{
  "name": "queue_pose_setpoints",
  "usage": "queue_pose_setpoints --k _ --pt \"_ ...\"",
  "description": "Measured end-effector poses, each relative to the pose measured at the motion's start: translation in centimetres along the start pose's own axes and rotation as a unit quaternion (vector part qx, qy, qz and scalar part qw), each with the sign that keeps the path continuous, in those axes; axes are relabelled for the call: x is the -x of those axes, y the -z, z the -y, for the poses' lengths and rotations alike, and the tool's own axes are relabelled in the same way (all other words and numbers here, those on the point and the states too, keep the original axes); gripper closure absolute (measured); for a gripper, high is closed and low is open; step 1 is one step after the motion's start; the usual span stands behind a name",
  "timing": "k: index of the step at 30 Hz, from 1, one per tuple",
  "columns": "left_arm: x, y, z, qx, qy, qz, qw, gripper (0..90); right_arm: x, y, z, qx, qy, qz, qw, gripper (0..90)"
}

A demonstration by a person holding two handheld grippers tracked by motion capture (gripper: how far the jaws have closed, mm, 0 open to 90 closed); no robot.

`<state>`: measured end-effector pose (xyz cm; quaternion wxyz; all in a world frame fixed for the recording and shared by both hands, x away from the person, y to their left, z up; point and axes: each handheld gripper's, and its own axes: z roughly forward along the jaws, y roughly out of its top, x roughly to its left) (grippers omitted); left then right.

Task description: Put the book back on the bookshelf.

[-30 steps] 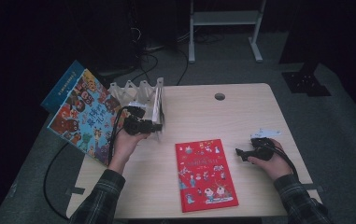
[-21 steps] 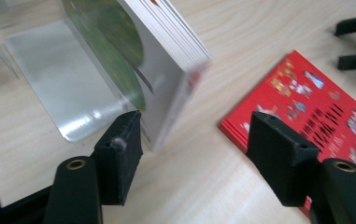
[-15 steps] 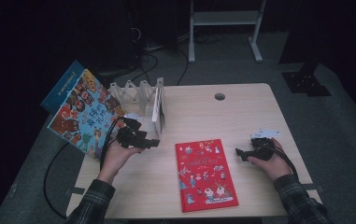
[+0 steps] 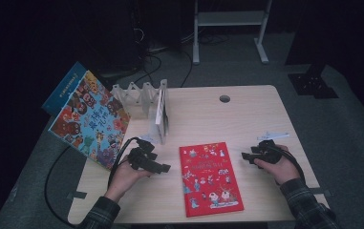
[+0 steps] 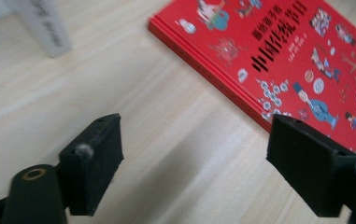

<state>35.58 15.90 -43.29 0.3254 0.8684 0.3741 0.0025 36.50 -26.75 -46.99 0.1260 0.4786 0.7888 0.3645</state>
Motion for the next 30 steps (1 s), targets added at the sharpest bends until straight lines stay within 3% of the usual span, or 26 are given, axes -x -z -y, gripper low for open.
queue_pose_setpoints --k 3,6,11,15,20,30 --pt "0.5 -0.8 0.0 -0.005 -0.009 -0.001 0.9999 20.1 -0.5 0.5 -0.4 -0.017 -0.028 -0.032 0.9989 50.4" --pt "0.8 -1.3 0.2 -0.009 -0.013 0.000 0.9999 21.2 -0.9 0.9 -0.8 -0.035 -0.054 -0.068 0.9956 54.6" --pt "1.2 -1.8 0.4 0.017 -0.020 -0.013 0.9996 26.2 -1.5 1.0 -1.2 -0.074 -0.090 -0.104 0.9878 60.0" --pt "1.6 -2.3 0.3 0.007 -0.034 -0.009 0.9993 26.1 -1.8 1.1 -1.6 -0.090 -0.118 -0.128 0.9807 63.0" --pt "2.3 -2.9 0.2 0.009 -0.042 -0.003 0.9991 26.1 -2.3 0.6 -1.9 -0.111 -0.136 -0.140 0.9745 65.6" --pt "3.3 -4.0 -0.1 -0.008 -0.063 0.002 0.9980 25.8 -3.4 -0.8 -2.2 -0.143 -0.137 -0.151 0.9686 67.5"
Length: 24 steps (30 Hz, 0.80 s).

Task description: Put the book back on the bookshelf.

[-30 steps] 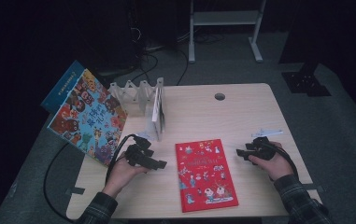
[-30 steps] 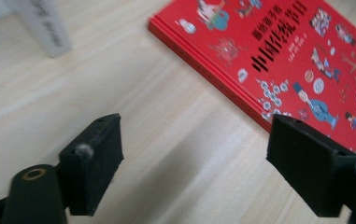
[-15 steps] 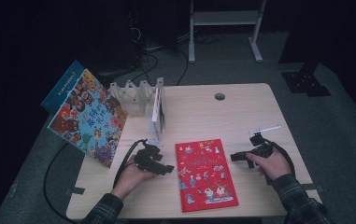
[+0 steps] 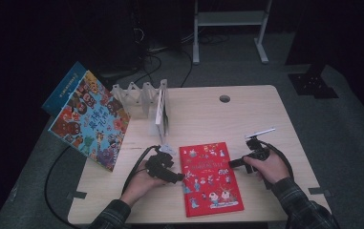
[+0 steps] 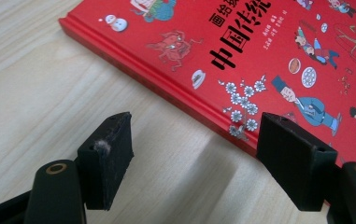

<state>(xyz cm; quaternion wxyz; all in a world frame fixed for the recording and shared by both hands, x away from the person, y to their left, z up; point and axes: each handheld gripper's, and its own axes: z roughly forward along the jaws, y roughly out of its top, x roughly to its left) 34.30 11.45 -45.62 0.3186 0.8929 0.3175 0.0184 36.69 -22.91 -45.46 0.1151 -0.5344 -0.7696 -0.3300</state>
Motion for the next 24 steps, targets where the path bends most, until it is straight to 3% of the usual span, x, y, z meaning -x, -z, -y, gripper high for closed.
queue_pose_setpoints --k 7,11,19,24 --pt "0.2 -0.5 0.0 -0.007 -0.005 0.003 1.0000 25.7 0.0 -0.7 -0.1 -0.019 -0.002 0.007 0.9998 67.7" --pt "0.4 -0.8 -0.1 0.002 -0.009 0.007 0.9999 23.9 0.2 -0.8 -0.2 -0.023 -0.003 0.009 0.9997 68.1" --pt "1.1 -1.5 -0.6 0.001 -0.027 0.008 0.9996 23.0 0.2 -1.1 -0.2 -0.031 -0.010 0.006 0.9994 68.7" --pt "1.0 -1.5 -0.7 0.001 -0.025 0.010 0.9997 22.0 0.2 -1.3 -0.5 -0.038 -0.012 0.006 0.9992 69.1"
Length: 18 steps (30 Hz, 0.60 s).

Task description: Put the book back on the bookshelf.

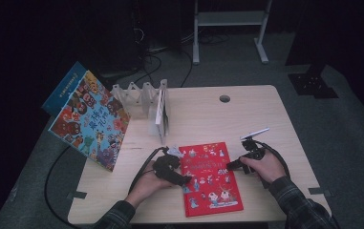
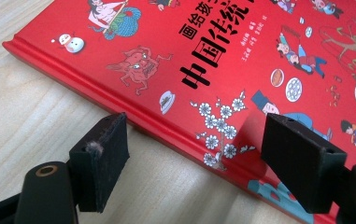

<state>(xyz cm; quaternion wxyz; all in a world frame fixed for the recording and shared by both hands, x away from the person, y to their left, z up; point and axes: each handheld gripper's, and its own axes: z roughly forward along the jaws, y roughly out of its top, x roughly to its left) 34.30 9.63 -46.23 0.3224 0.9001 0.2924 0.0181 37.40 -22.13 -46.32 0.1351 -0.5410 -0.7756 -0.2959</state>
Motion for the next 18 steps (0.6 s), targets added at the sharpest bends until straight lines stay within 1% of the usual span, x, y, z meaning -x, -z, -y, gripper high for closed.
queue_pose_setpoints --k 4,5,7,16,18 --pt "-0.1 -0.1 -0.1 0.000 0.002 -0.009 1.0000 20.1 -0.2 -0.1 0.0 -0.009 -0.003 -0.004 0.9999 70.2" --pt "-0.1 -0.1 -0.1 0.002 0.006 -0.011 0.9999 19.8 -0.3 -0.1 0.0 -0.012 -0.002 -0.004 0.9999 70.8" --pt "-0.2 -0.1 0.0 0.002 0.008 -0.010 0.9999 19.9 -0.5 -0.1 0.0 -0.020 -0.004 -0.004 0.9998 71.3" --pt "-0.1 -0.1 -0.1 0.001 0.008 -0.013 0.9999 19.6 -0.9 0.0 -0.1 -0.025 0.003 0.004 0.9997 71.2" --pt "-0.1 -0.1 -0.1 0.001 0.012 -0.012 0.9999 19.3 -1.1 0.1 -0.1 -0.023 0.007 0.006 0.9997 71.2"
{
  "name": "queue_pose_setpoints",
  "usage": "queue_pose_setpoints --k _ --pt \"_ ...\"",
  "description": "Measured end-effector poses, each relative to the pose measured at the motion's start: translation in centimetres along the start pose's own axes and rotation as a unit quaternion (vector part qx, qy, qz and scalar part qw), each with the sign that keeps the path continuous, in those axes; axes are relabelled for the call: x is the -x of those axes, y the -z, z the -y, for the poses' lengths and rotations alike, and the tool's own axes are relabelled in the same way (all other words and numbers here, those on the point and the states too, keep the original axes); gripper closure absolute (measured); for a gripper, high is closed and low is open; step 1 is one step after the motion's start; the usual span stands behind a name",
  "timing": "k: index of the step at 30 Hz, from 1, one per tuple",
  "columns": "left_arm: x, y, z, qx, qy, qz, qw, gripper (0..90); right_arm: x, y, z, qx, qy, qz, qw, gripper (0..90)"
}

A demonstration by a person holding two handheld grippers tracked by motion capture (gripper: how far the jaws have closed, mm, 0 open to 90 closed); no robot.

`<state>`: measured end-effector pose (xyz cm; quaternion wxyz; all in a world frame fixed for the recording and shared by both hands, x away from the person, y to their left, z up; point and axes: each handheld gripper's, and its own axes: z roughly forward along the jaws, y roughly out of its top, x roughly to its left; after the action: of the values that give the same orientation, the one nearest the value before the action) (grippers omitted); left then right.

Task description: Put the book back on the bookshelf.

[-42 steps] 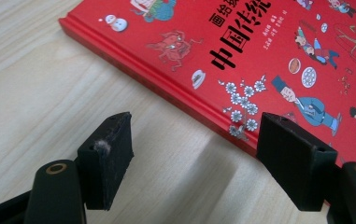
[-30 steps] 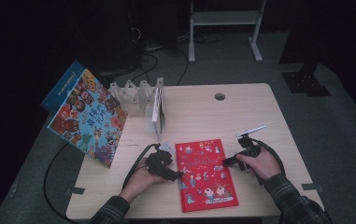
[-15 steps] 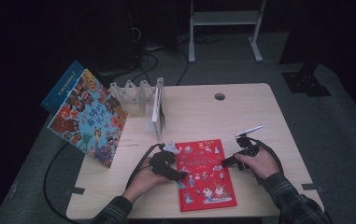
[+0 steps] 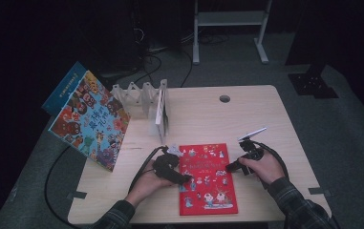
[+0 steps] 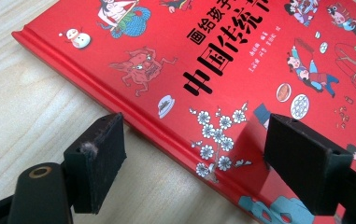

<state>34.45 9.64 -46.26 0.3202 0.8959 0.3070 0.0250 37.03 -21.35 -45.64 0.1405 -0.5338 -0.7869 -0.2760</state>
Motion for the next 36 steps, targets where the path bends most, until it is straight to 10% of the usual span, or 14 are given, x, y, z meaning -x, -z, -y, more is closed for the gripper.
queue_pose_setpoints --k 16,30,36 --pt "-0.7 0.3 0.1 0.004 0.030 0.026 0.9992 18.4 -1.6 2.0 -0.6 0.041 0.013 -0.045 0.9981 67.3" --pt "-1.1 0.4 0.3 0.015 0.049 0.038 0.9980 18.4 -3.3 -0.1 -1.9 0.040 0.030 -0.074 0.9960 57.5" --pt "-0.9 0.4 0.3 0.012 0.038 0.031 0.9987 17.9 -3.6 -0.9 -1.9 0.026 0.051 -0.051 0.9970 49.5"
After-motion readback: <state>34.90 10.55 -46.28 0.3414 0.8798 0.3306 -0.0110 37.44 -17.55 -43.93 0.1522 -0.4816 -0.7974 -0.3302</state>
